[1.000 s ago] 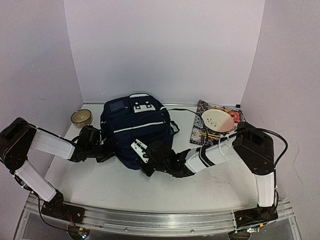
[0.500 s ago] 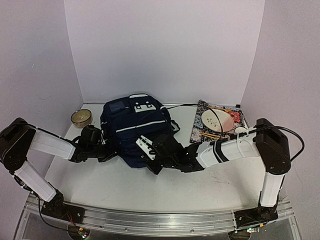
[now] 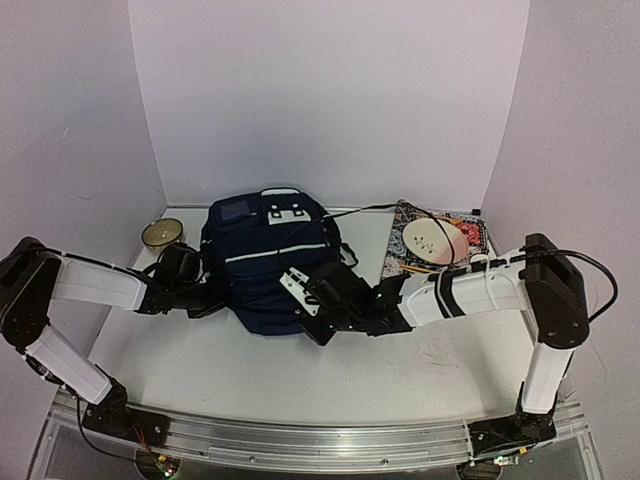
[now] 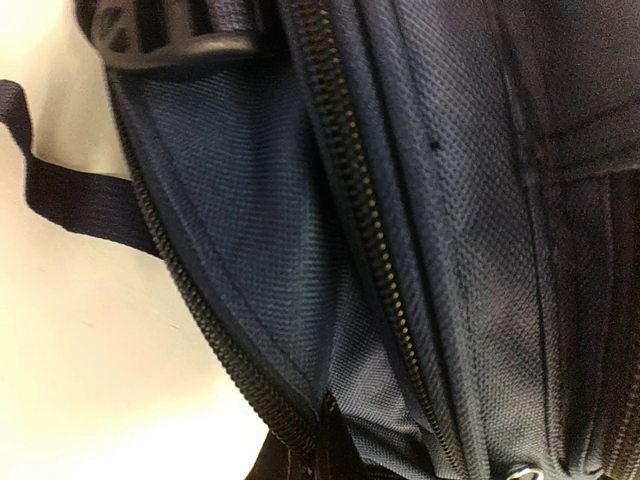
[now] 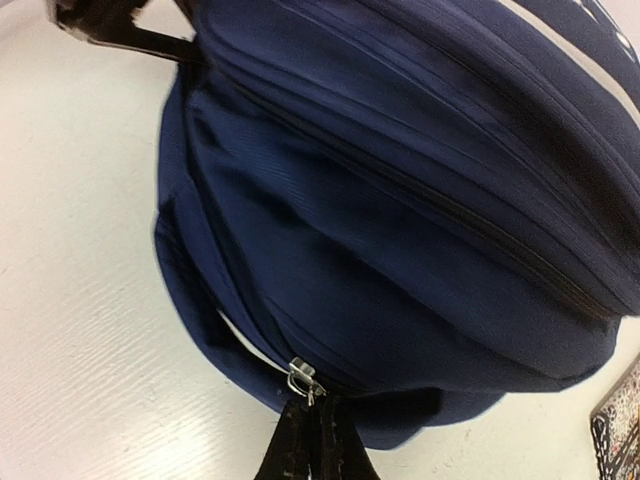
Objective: Pack the student bag
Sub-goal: Zip the largest pocket of the bag, then put down the student bag at the center of the board.
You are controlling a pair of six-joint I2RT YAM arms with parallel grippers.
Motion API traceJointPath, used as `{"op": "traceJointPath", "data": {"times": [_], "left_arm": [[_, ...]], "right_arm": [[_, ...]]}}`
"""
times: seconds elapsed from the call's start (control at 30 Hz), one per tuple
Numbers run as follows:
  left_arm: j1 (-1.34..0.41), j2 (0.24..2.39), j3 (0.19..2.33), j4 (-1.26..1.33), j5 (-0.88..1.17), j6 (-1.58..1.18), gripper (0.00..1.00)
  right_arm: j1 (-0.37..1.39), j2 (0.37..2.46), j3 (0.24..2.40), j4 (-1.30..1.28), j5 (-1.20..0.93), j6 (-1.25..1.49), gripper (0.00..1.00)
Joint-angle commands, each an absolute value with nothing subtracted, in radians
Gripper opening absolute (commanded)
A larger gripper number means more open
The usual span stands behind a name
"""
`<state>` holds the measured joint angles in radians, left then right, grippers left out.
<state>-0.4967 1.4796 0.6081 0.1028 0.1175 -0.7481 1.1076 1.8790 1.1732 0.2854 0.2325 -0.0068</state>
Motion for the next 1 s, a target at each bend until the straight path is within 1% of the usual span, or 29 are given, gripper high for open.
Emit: {"op": "traceJointPath", "data": {"times": [0.0, 0.1, 0.23, 0.37, 0.43, 0.6, 0.73, 0.83, 0.97], "left_arm": [[-0.395, 1.456, 0.66, 0.075, -0.135, -0.679, 0.0], [-0.367, 1.469, 0.679, 0.071, -0.156, -0.664, 0.0], [-0.357, 1.512, 0.739, 0.075, -0.173, -0.627, 0.0], [-0.358, 1.552, 0.798, 0.074, -0.173, -0.592, 0.04], [-0.357, 1.545, 0.806, 0.075, -0.176, -0.589, 0.08], [-0.357, 1.431, 0.758, 0.059, -0.172, -0.648, 0.35], [-0.357, 1.278, 0.676, 0.027, -0.151, -0.75, 0.49], [-0.359, 1.186, 0.607, 0.015, -0.064, -0.829, 0.54], [-0.371, 1.138, 0.533, 0.021, 0.087, -0.918, 0.55]], "right_arm": [[1.046, 1.814, 1.15, 0.152, 0.289, 0.077, 0.0], [1.052, 1.818, 1.161, 0.149, 0.173, 0.099, 0.0], [1.133, 1.879, 1.224, 0.153, 0.092, 0.121, 0.0], [1.189, 1.955, 1.306, 0.208, -0.042, 0.171, 0.0], [1.21, 1.987, 1.353, 0.237, -0.07, 0.191, 0.0], [1.224, 2.096, 1.517, 0.253, -0.047, 0.206, 0.0], [1.224, 2.156, 1.604, 0.253, -0.035, 0.195, 0.0], [1.224, 2.186, 1.639, 0.253, -0.025, 0.192, 0.0], [1.224, 2.209, 1.661, 0.256, -0.018, 0.196, 0.0]]}}
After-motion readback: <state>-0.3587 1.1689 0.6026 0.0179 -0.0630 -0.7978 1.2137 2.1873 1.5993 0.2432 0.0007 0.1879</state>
